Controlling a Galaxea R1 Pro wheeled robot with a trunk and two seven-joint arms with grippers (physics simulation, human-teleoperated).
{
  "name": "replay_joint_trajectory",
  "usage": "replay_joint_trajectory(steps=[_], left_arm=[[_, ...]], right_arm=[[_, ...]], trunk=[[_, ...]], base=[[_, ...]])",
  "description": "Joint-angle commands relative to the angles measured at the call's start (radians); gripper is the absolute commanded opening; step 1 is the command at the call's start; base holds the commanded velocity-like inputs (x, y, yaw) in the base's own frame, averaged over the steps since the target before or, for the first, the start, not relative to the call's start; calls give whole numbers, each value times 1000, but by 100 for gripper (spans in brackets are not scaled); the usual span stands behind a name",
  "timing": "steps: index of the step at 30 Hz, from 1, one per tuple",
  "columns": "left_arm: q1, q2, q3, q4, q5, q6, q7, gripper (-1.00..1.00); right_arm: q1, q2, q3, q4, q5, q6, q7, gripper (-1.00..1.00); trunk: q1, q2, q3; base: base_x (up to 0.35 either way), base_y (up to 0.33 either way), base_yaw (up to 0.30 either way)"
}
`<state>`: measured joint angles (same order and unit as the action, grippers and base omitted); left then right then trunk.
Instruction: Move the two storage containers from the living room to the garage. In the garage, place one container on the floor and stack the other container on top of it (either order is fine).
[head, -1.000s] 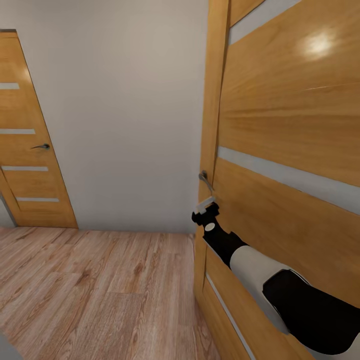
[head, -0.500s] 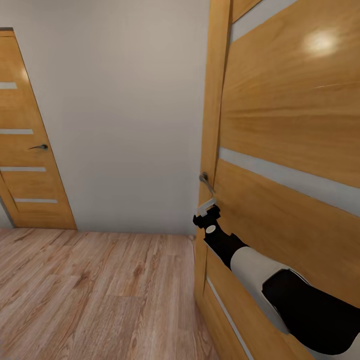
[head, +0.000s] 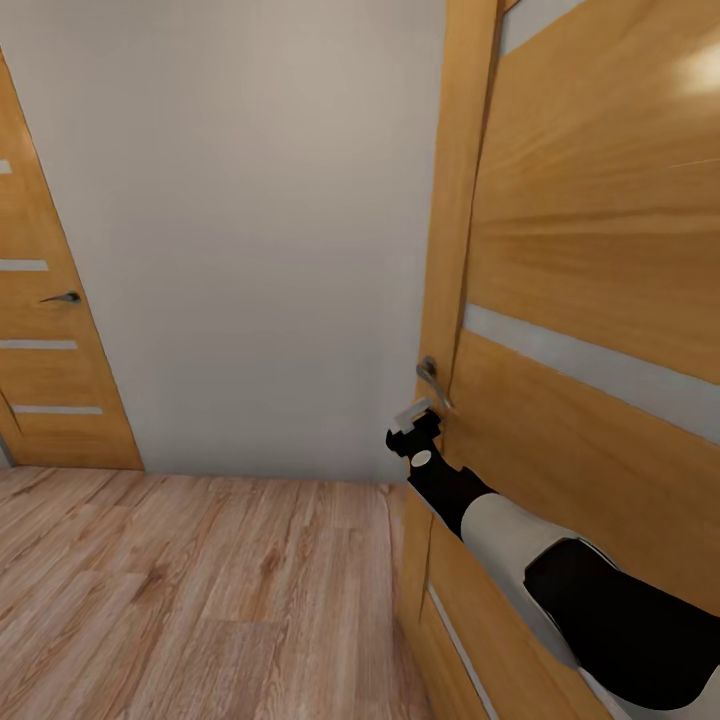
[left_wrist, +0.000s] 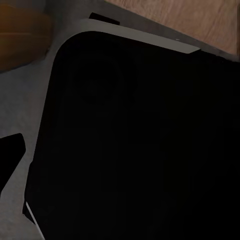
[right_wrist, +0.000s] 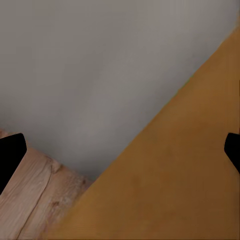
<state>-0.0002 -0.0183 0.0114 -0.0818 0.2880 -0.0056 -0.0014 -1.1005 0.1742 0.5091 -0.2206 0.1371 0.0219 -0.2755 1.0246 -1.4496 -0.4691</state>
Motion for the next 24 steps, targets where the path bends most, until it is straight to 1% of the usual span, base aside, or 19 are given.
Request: replay_joint_trajectory(steps=[1,11,14,16,17,18,20,24], left_arm=[[0,0,1,-1,5,-1,0,100],[0,0,1,-1,5,-1,0,100],[0,0,1,-1,5,-1,0,100],[0,0,1,-1,5,-1,0,100],[0,0,1,-1,5,-1,0,100],[0,0,1,-1,5,-1,0,100],[0,0,1,-1,5,-1,0,100],[0,0,1,-1,5,-1,0,100]], right_arm=[[-1,0,-6,1,11,3,-7,100],[-1,0,-7,5,8,3,-8,100],[-1,0,-12,7,7,3,-8,100],[-1,0,-26,7,7,4,-8,100],[-1,-34,-58,7,8,4,-8,100],[-1,-43,-65,7,8,3,-8,100],[-1,-52,-72,7,8,3,-8,100],[-1,-80,-78,7,9,4,-8,100]], trunk=[[0,0,-1],[0,0,-1],[0,0,-1],[0,0,-1],[0,0,-1],[0,0,-1],[0,0,-1],[0,0,-1]], base=[[161,0,0],[45,0,0],[2,0,0],[0,0,0],[0,0,0],[0,0,0],[0,0,0],[0,0,0]])
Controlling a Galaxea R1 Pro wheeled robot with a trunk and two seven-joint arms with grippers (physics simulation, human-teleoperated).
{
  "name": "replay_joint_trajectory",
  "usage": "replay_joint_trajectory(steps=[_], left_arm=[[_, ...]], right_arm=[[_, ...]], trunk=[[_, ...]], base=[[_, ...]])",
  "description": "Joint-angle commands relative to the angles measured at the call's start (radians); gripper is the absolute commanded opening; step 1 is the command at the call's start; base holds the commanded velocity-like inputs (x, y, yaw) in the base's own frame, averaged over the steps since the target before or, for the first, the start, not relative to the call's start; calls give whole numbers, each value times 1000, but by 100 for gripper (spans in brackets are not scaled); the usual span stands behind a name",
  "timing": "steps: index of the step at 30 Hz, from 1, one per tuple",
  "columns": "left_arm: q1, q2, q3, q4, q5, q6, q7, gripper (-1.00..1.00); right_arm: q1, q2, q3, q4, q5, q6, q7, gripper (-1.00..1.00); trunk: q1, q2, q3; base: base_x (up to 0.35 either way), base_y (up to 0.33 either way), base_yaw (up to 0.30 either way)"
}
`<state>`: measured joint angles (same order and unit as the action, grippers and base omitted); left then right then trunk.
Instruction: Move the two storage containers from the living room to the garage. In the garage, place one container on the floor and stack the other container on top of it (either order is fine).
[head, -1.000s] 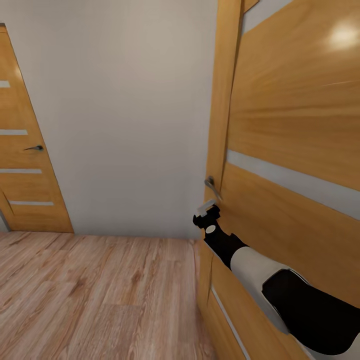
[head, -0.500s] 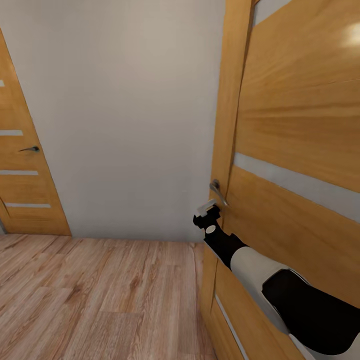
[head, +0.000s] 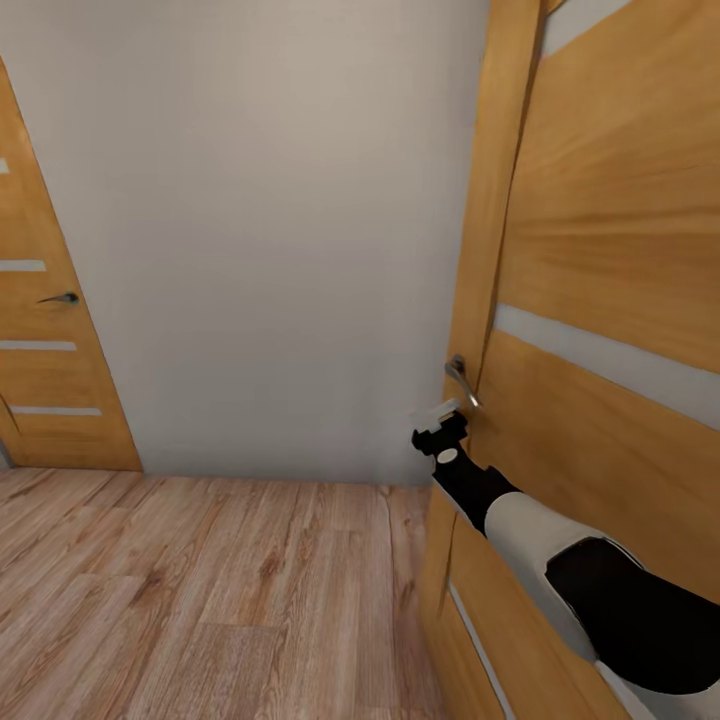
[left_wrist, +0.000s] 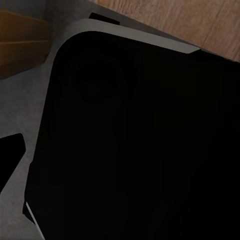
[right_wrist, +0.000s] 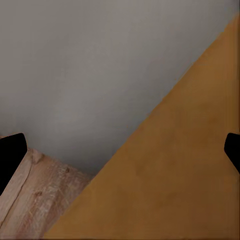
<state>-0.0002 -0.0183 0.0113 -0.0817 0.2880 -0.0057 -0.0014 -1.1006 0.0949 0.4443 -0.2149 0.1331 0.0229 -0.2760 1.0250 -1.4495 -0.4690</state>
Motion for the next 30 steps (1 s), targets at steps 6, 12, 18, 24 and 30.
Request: replay_joint_trajectory(steps=[6,12,18,24,30], left_arm=[[0,0,1,-1,5,0,0,100],[0,0,1,-1,5,0,0,100],[0,0,1,-1,5,0,0,100],[0,0,1,-1,4,0,0,100],[0,0,1,-1,4,0,0,100]], right_arm=[[-1,-29,-15,2,12,3,-8,100],[-1,-97,-17,2,11,3,-8,100],[-1,-167,-109,2,13,3,-7,100],[-1,-209,-118,2,11,3,-6,100],[-1,-244,-120,4,9,5,-6,100]], trunk=[[0,-1,-1],[0,-1,-1],[0,-1,-1],[0,-1,-1],[0,-1,-1]], base=[[0,0,0],[0,0,0],[0,0,0],[0,0,0],[0,0,0]])
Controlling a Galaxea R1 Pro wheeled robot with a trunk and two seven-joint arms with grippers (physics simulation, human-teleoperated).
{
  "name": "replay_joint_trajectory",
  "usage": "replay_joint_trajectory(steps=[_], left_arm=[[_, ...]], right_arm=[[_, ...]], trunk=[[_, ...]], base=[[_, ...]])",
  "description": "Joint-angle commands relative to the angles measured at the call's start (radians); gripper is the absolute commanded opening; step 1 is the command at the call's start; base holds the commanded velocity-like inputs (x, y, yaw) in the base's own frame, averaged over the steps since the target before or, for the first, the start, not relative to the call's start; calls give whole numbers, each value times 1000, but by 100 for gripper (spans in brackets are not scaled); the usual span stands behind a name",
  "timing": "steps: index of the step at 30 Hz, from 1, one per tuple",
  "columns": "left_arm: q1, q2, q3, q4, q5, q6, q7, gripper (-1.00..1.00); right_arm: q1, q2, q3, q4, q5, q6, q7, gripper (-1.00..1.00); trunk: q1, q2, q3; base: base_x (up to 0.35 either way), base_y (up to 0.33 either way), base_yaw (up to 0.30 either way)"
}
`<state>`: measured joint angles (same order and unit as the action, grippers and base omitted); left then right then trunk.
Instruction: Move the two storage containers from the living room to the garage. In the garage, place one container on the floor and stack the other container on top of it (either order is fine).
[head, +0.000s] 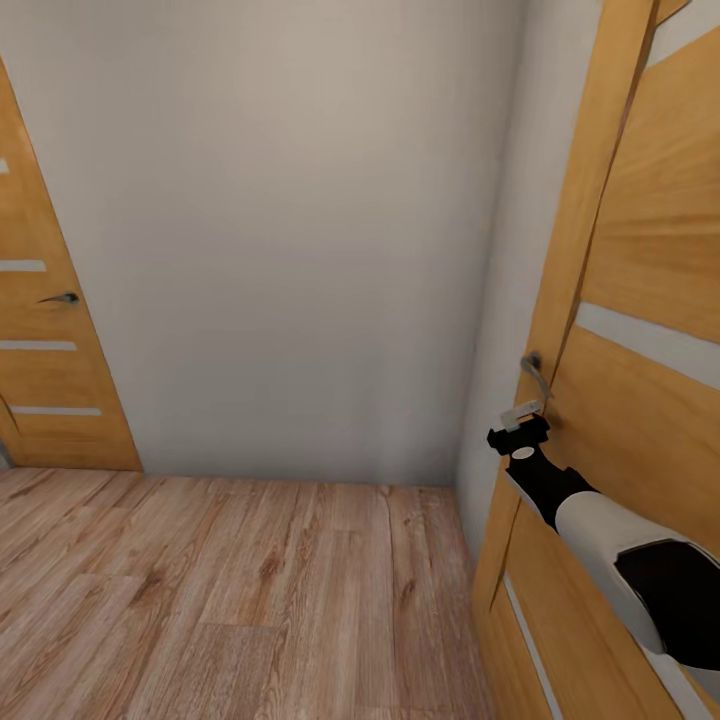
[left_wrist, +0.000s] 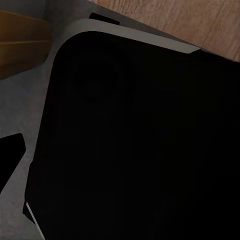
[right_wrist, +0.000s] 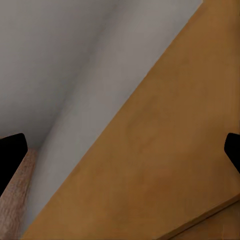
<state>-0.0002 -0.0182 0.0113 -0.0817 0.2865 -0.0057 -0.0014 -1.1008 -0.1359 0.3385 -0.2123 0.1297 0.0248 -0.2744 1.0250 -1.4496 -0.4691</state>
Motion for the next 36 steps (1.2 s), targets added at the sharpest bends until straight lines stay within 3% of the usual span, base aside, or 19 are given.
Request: replay_joint_trajectory(steps=[1,10,17,18,20,21,22,25,26,28,30,36], left_arm=[[0,0,1,-1,5,0,0,100],[0,0,1,-1,4,0,0,100],[0,0,0,-1,4,0,0,100],[0,0,1,-1,4,0,0,100],[0,0,1,-1,4,0,0,100],[0,0,0,-1,4,0,0,100],[0,0,0,-1,4,0,0,100],[0,0,1,-1,4,0,0,100],[0,0,1,-1,4,0,0,100],[0,0,1,-1,4,0,0,100],[0,0,1,-1,4,0,0,100],[0,-1,0,-1,4,0,0,100]], right_arm=[[-1,-20,-15,1,12,4,-8,100],[-1,-37,-61,2,13,8,-7,100],[-1,-29,-63,1,13,13,-4,100],[-1,-4,-61,1,14,15,3,100],[-1,21,-61,1,14,15,4,100],[-1,85,-61,1,16,16,3,100],[-1,100,-61,1,17,16,2,100],[-1,206,-61,1,21,18,-1,100],[-1,224,-61,1,21,19,-2,100],[-1,286,-61,1,21,20,-4,100],[-1,310,-61,2,21,21,-4,100],[-1,310,-60,3,17,27,2,100]], trunk=[[0,0,-1],[0,0,-1],[0,0,-1],[0,0,-1],[0,0,-1],[0,0,-1],[0,0,-1],[0,0,-1],[0,0,-1],[0,0,-1],[0,0,-1],[0,0,-1]], base=[[0,0,0],[0,0,0],[0,0,0],[0,0,0],[0,0,0],[0,0,0],[0,0,0],[0,0,0],[0,0,0],[0,0,0],[0,0,0],[0,0,0]])
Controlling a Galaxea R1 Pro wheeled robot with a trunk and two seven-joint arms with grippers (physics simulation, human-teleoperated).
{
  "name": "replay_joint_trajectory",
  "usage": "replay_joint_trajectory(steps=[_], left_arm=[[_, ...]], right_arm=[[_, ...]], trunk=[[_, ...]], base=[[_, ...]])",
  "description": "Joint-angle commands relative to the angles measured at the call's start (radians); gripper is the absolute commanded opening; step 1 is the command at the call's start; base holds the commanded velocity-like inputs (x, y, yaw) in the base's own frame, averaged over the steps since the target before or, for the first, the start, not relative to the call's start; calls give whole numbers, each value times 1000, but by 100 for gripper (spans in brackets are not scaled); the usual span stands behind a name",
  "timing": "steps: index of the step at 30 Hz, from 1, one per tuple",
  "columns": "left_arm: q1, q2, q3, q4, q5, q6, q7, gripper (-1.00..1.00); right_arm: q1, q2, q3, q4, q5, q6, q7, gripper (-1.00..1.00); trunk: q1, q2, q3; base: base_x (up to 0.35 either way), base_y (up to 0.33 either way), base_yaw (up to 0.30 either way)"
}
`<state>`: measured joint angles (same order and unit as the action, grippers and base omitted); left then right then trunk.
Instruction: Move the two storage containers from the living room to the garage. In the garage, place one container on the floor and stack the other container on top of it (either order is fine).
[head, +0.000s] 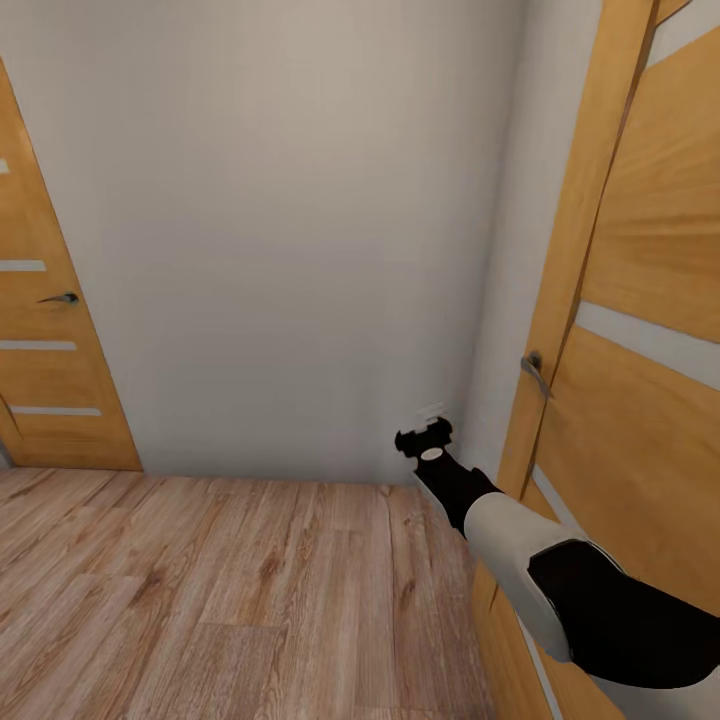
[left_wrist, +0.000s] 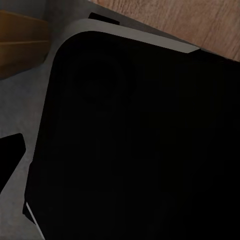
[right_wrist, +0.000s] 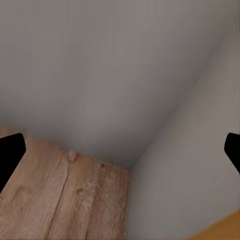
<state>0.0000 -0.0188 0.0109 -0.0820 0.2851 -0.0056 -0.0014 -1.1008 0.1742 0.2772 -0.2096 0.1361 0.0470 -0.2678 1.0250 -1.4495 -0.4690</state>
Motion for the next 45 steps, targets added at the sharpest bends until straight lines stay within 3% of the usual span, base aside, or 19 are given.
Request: replay_joint_trajectory(steps=[1,6,9,12,15,16,22,25,32,35,45], left_arm=[[0,0,1,-1,5,-1,0,100],[0,0,0,-1,6,-1,0,100],[0,0,0,-1,5,-1,0,100],[0,0,0,-1,5,-1,0,100],[0,0,0,-1,6,-1,0,100],[0,0,0,-1,6,-1,0,100],[0,0,1,-1,6,-1,0,100],[0,0,1,-1,6,-1,0,100],[0,0,1,-1,7,-1,0,100],[0,0,1,-1,7,-1,0,100],[0,0,1,-1,6,-1,0,100]], right_arm=[[-1,0,1,5,9,5,-3,100],[-1,0,-4,167,5,-6,14,100],[3,0,-8,213,-4,-4,37,100],[53,0,-10,232,-23,1,68,100],[193,0,-11,241,-35,4,109,100],[265,0,-11,242,-37,3,125,100],[644,-148,-12,243,-40,-13,162,100],[731,-176,-12,243,-40,-15,168,100],[850,-202,-11,243,-40,-32,171,100],[922,-215,-11,244,-36,-81,171,100],[965,-215,-10,244,-33,-119,203,100]], trunk=[[0,-1,-1],[0,-1,-1],[0,-1,-1],[0,-1,-1],[0,-1,-1],[0,-1,-1],[0,-1,-1],[0,-1,-1],[0,-1,-1],[0,-1,-1],[0,-1,-1]], base=[[0,0,0],[0,0,0],[0,0,0],[0,0,0],[0,0,0],[0,0,0],[0,0,0],[0,0,0],[0,0,0],[0,0,0],[0,0,0]])
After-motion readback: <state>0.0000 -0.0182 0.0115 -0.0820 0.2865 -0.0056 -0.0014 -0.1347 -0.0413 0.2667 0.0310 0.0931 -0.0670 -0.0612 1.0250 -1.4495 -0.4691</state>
